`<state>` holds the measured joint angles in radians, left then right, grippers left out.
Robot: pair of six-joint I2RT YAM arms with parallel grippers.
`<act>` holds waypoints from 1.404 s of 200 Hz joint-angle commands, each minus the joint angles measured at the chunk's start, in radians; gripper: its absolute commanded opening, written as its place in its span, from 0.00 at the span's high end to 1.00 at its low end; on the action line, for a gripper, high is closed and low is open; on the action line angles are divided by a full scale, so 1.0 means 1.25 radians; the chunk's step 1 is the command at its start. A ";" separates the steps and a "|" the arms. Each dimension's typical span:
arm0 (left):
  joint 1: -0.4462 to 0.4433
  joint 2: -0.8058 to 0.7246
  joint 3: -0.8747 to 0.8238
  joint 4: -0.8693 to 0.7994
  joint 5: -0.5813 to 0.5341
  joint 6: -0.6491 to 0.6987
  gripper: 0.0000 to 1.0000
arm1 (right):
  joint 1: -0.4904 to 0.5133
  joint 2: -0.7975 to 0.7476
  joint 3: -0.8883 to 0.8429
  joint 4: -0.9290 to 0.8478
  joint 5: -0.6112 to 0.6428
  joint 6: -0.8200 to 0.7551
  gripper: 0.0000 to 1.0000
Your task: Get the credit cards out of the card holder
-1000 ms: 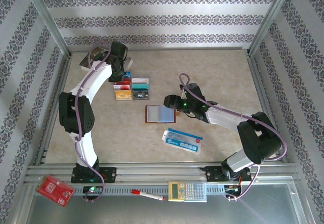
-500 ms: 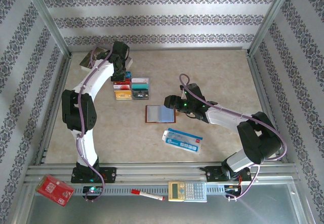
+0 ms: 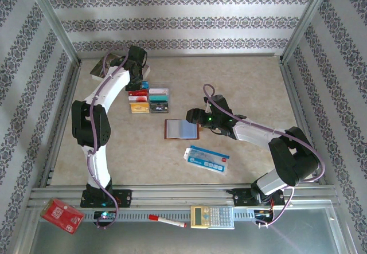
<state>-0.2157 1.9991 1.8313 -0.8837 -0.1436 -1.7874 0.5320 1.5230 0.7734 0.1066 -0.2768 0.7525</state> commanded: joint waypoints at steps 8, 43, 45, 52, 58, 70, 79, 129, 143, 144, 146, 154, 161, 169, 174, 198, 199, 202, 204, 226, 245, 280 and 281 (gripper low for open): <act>-0.003 0.018 0.033 -0.015 -0.028 0.048 0.75 | -0.007 -0.008 0.008 -0.007 0.018 -0.019 0.25; -0.002 0.020 0.044 -0.014 -0.024 0.083 0.72 | -0.007 -0.008 0.008 -0.012 0.019 -0.019 0.26; -0.004 0.018 0.044 -0.013 -0.024 0.085 0.72 | -0.007 -0.009 0.008 -0.012 0.019 -0.019 0.26; -0.004 0.014 0.043 -0.013 -0.026 0.095 0.72 | -0.007 -0.010 0.008 -0.012 0.019 -0.019 0.25; -0.004 0.007 0.040 -0.013 -0.026 0.103 0.71 | -0.008 -0.011 0.010 -0.013 0.020 -0.019 0.26; -0.005 -0.011 0.028 -0.010 -0.029 0.121 0.70 | -0.009 -0.015 0.010 -0.016 0.021 -0.021 0.25; -0.006 -0.029 0.013 0.002 -0.029 0.141 0.69 | -0.008 -0.020 0.013 -0.022 0.026 -0.024 0.25; -0.017 -0.161 -0.112 0.126 -0.031 0.373 0.63 | -0.020 -0.074 0.053 -0.091 0.073 -0.077 0.22; -0.025 -0.213 -0.177 0.197 -0.029 0.482 0.59 | -0.029 -0.092 0.059 -0.103 0.084 -0.088 0.20; -0.025 -0.216 -0.182 0.202 -0.029 0.489 0.59 | -0.029 -0.092 0.059 -0.103 0.085 -0.089 0.19; -0.026 -0.223 -0.192 0.210 -0.029 0.500 0.58 | -0.030 -0.094 0.060 -0.105 0.087 -0.091 0.19; -0.030 -0.252 -0.232 0.243 -0.027 0.559 0.54 | -0.033 -0.104 0.062 -0.111 0.093 -0.097 0.18; -0.033 -0.278 -0.269 0.274 -0.016 0.612 0.51 | -0.034 -0.110 0.065 -0.118 0.102 -0.106 0.16; -0.035 -0.309 -0.313 0.315 0.003 0.676 0.46 | -0.034 -0.118 0.068 -0.130 0.113 -0.115 0.15; -0.036 -0.329 -0.348 0.339 0.012 0.709 0.43 | -0.035 -0.123 0.070 -0.136 0.120 -0.121 0.14; -0.035 -0.431 -0.521 0.479 0.086 0.836 0.29 | -0.039 -0.153 0.070 -0.163 0.163 -0.148 0.11; -0.035 -0.436 -0.528 0.485 0.091 0.842 0.28 | -0.039 -0.156 0.070 -0.164 0.165 -0.149 0.11; -0.034 -0.445 -0.547 0.503 0.105 0.857 0.25 | -0.040 -0.159 0.070 -0.168 0.173 -0.153 0.10; -0.033 -0.455 -0.560 0.514 0.114 0.864 0.23 | -0.041 -0.163 0.070 -0.169 0.179 -0.154 0.10; -0.021 -0.519 -0.654 0.576 0.175 0.913 0.00 | -0.065 -0.202 0.064 -0.187 0.236 -0.182 0.07; -0.019 -0.563 -0.696 0.584 0.128 0.974 0.00 | -0.093 -0.248 0.059 -0.202 0.333 -0.215 0.02; -0.017 -0.675 -0.838 0.730 -0.114 1.137 0.00 | -0.158 -0.354 0.009 -0.180 0.594 -0.282 0.02; -0.018 -0.679 -0.844 0.738 -0.122 1.140 0.00 | -0.160 -0.357 0.008 -0.179 0.600 -0.284 0.02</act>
<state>-0.2466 1.2480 0.8799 -0.1661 -0.0673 -0.5697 0.3817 1.1641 0.8310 -0.1284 0.1795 0.4862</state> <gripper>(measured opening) 0.997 0.981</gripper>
